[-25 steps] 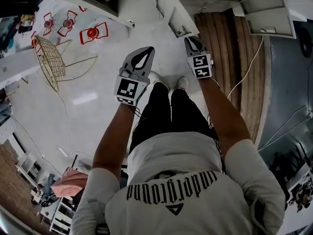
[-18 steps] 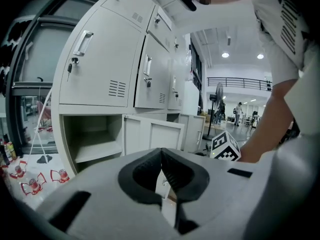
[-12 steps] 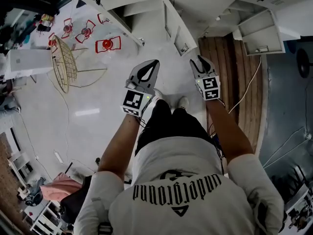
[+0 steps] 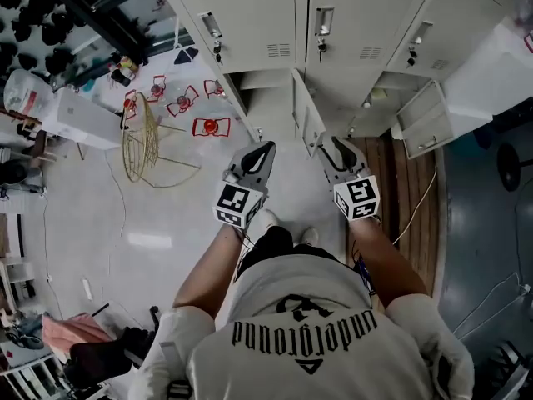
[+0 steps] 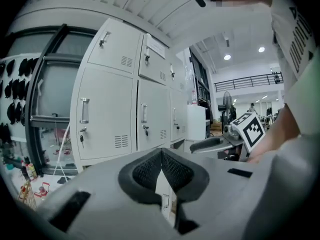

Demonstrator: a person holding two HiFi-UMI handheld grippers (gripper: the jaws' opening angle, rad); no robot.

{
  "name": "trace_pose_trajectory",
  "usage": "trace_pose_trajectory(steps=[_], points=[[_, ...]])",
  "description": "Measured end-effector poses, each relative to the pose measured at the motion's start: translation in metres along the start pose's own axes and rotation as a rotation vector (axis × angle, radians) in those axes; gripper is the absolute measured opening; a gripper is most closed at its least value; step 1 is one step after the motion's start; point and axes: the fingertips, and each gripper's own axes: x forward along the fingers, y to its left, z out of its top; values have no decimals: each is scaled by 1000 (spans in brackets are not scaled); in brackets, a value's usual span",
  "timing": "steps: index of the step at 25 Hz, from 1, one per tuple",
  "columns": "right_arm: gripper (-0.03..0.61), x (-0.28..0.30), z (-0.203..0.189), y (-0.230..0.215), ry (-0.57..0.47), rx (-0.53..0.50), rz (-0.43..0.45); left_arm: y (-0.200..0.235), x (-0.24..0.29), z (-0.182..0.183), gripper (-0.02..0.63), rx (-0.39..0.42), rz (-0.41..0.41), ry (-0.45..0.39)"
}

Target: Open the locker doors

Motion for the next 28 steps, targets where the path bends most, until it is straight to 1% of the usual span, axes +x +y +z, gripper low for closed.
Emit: trace_pose_trajectory(steps=[6,9,15,21,28], points=[[167,-17,74,20,-97,-56,50,-4,-25,64,8,41,69,-80],[166,-24,104,30,-139,-75,77,-2,-37,92,8,57,102,-118],[160,-19,155,44,-200,-111,123,15,-55,136,8,93,146,-163],[153,0,218,57,-266,-168,145,49,-63,181,8,146,164,-211],[147,47,302,79,-329,-222,151,105,-70,238,8,215,139,-262]])
